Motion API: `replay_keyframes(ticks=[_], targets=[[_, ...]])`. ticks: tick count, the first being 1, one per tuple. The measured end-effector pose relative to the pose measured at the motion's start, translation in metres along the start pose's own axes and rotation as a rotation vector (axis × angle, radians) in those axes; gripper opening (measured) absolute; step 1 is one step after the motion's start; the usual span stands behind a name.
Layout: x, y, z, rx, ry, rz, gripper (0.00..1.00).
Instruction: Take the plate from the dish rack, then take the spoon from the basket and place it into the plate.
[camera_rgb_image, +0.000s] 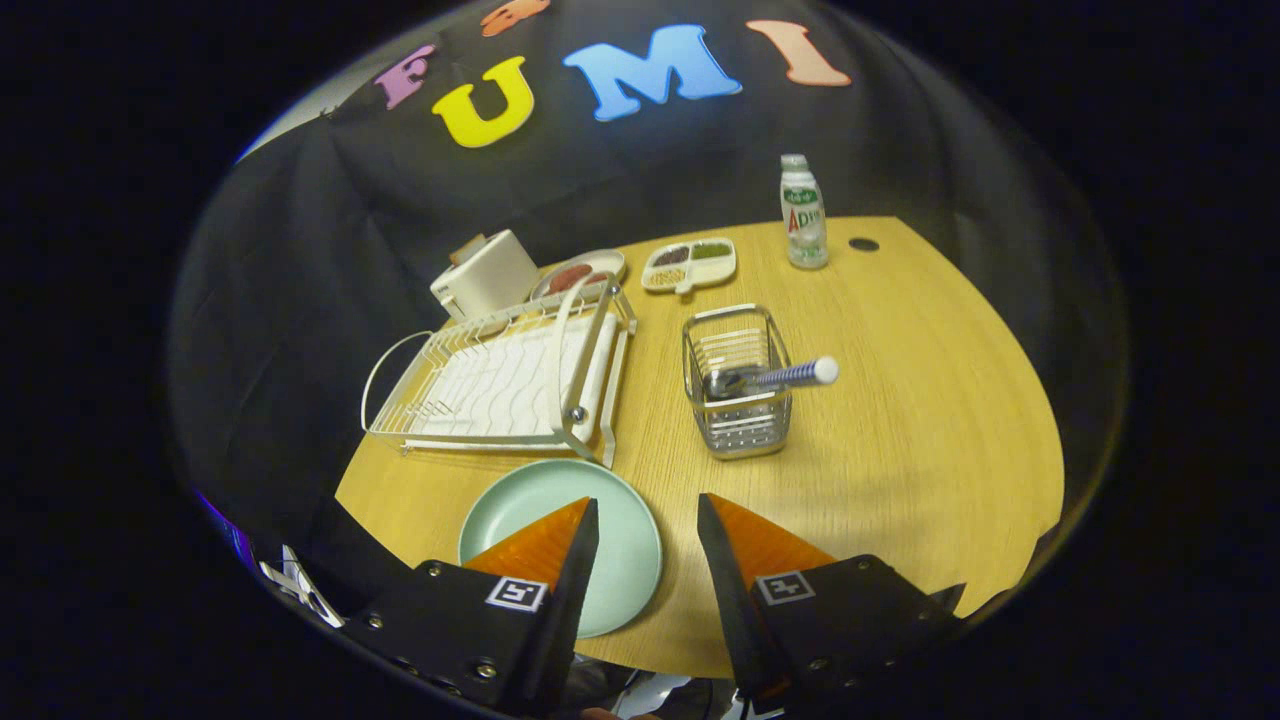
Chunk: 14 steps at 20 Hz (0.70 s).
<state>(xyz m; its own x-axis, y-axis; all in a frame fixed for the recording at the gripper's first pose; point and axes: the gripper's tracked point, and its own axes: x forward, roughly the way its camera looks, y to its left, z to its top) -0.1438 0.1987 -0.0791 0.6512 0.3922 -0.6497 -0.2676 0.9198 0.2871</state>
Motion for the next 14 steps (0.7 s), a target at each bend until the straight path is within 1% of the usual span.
replay_keyframes(ticks=[3,6,8,10,14], targets=[[-0.029,-0.007,0.044,-0.089,-0.181,-0.037,0.61],[-0.052,-0.016,0.080,-0.108,-0.358,-0.059,0.61],[-0.059,-0.021,0.089,-0.090,-0.425,-0.044,0.61],[-0.061,-0.035,0.096,-0.082,-0.485,-0.050,0.62],[-0.054,-0.065,0.102,-0.128,-0.589,-0.102,0.62]])
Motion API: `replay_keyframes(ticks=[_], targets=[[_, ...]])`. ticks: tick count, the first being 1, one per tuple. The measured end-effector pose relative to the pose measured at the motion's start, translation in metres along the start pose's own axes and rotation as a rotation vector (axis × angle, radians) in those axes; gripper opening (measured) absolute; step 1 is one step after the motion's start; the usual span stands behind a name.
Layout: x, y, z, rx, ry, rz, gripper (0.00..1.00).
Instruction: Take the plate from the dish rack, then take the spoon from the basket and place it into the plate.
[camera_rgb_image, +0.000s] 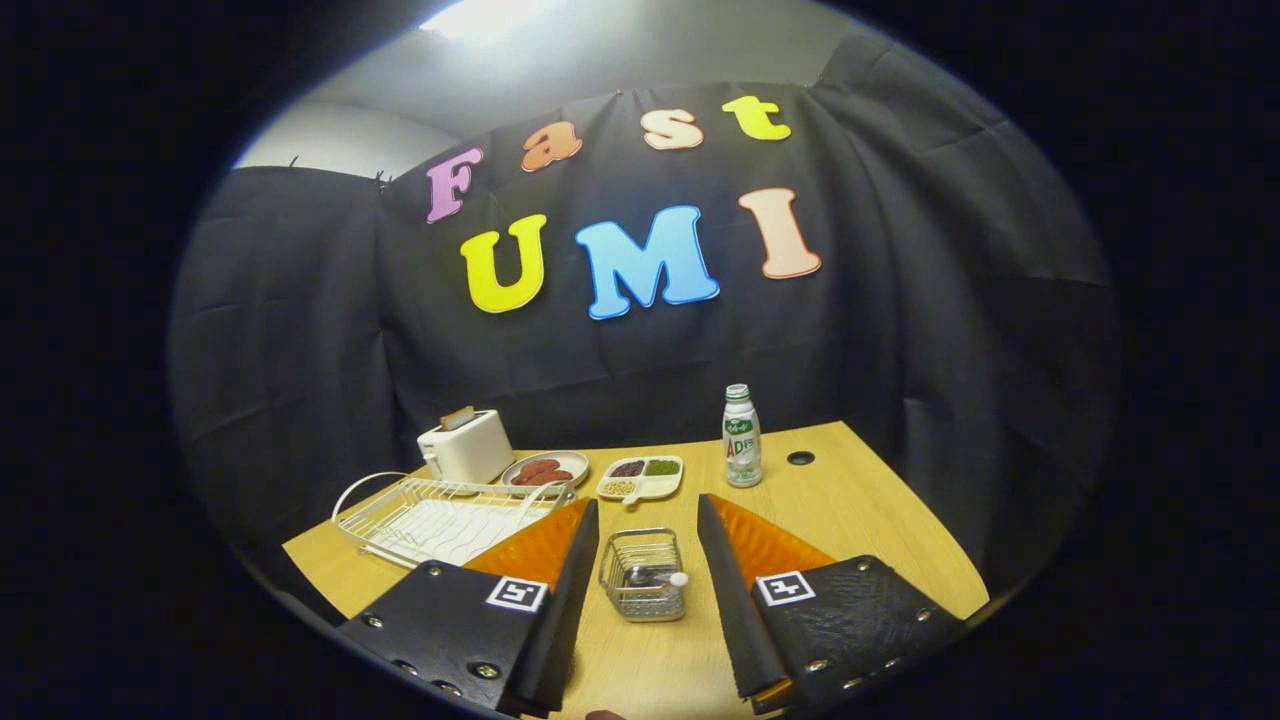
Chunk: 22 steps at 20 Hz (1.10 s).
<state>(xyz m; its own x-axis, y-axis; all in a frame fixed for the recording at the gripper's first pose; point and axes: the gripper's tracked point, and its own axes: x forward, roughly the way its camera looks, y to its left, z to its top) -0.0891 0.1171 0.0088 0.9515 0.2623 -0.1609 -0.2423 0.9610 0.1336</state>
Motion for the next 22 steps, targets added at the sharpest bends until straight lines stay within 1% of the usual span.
replay_keyframes(ticks=[2,4,5,8,12,14,15,16,18,19,20,22], targets=[[0.009,-0.002,-0.003,-0.043,-0.059,0.015,0.61],[0.016,-0.005,-0.024,-0.083,-0.056,0.011,0.61],[0.022,-0.002,-0.032,-0.077,-0.056,0.019,0.61],[0.040,-0.008,-0.055,-0.071,-0.083,0.000,0.61],[0.064,-0.013,-0.077,-0.099,-0.089,0.019,0.60],[0.069,-0.015,-0.085,-0.094,-0.085,0.019,0.53],[0.075,-0.014,-0.088,-0.090,-0.087,0.030,0.46],[0.078,-0.013,-0.090,-0.086,-0.088,0.029,0.37],[0.079,-0.007,-0.089,-0.077,-0.084,0.052,0.23],[0.079,-0.004,-0.087,-0.072,-0.077,0.064,0.23],[0.077,-0.002,-0.086,-0.061,-0.077,0.062,0.13],[0.076,-0.001,-0.084,-0.082,-0.066,0.049,0.12]])
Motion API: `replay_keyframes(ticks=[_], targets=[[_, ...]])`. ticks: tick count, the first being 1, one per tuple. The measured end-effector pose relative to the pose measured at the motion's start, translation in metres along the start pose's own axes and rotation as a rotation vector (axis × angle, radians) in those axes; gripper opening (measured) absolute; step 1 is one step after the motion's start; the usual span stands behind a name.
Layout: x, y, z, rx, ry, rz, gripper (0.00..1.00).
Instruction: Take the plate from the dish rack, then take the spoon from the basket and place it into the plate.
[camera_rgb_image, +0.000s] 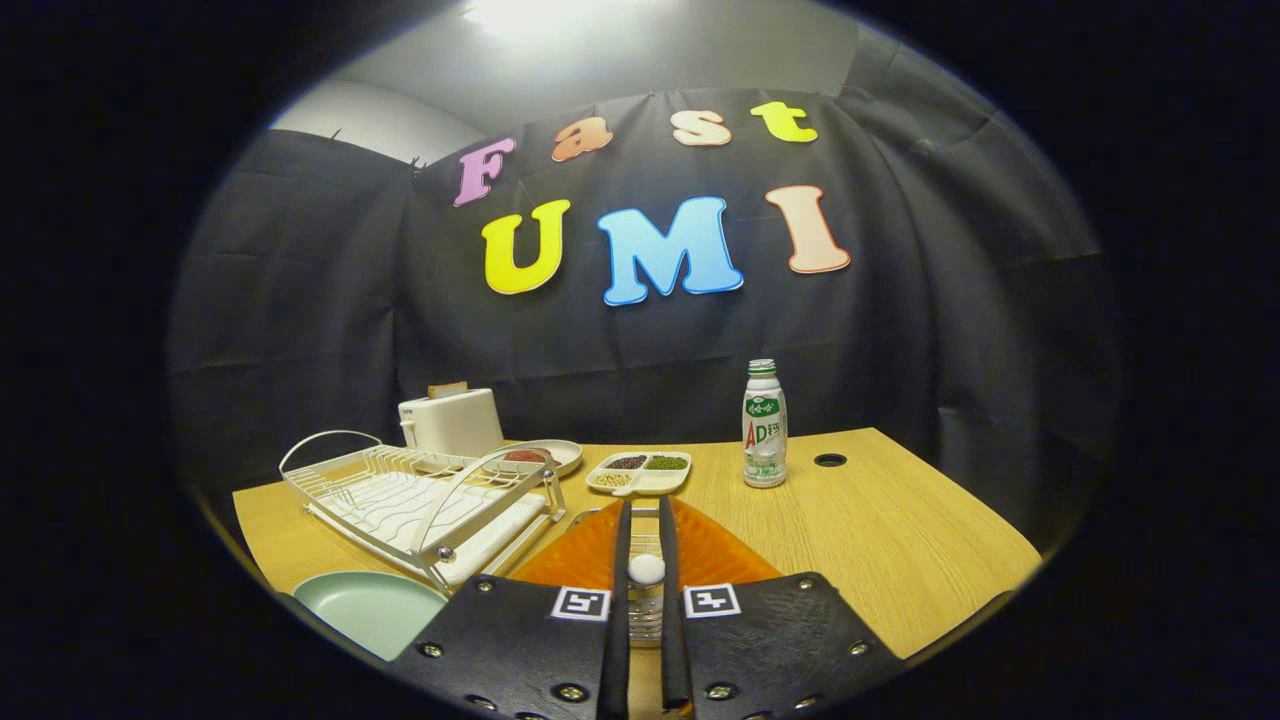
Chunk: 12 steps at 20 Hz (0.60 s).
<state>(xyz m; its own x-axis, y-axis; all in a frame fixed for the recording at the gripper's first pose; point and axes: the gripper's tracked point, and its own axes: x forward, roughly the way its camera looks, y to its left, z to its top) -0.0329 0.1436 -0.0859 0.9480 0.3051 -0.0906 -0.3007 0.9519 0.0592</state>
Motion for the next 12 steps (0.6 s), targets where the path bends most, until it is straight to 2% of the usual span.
replay_keyframes(ticks=[1,2,5,12], targets=[[0.000,-0.004,-0.001,-0.013,0.003,-0.017,0.12],[0.000,0.002,-0.002,-0.013,0.022,-0.008,0.06],[-0.005,0.004,0.007,-0.005,0.034,-0.008,0.06],[-0.035,-0.001,0.069,-0.020,0.003,-0.050,0.06]])
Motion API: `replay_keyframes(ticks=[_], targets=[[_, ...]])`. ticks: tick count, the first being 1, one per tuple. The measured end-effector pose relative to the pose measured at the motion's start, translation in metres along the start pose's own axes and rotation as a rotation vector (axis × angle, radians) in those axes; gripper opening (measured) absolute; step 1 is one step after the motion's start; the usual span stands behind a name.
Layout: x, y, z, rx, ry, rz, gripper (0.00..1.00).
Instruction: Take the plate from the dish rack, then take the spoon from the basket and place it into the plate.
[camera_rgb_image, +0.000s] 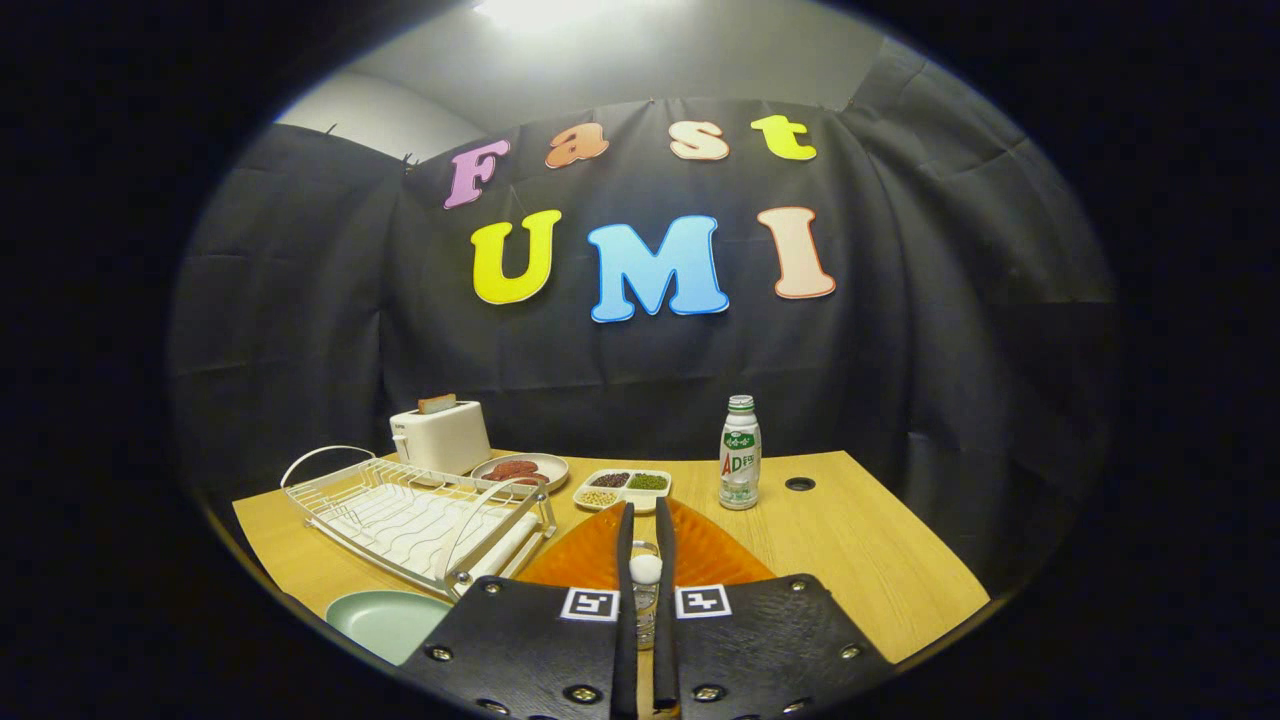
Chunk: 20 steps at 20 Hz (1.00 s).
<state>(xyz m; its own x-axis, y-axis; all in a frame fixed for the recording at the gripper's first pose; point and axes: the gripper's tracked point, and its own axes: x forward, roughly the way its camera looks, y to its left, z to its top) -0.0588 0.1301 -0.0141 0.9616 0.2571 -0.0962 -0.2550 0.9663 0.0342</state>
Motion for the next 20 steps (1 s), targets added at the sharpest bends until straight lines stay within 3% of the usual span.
replay_keyframes(ticks=[11,20], targets=[[-0.051,0.013,0.075,-0.041,-0.001,0.056,0.06],[-0.082,0.031,0.081,-0.056,0.042,-0.012,0.06]])
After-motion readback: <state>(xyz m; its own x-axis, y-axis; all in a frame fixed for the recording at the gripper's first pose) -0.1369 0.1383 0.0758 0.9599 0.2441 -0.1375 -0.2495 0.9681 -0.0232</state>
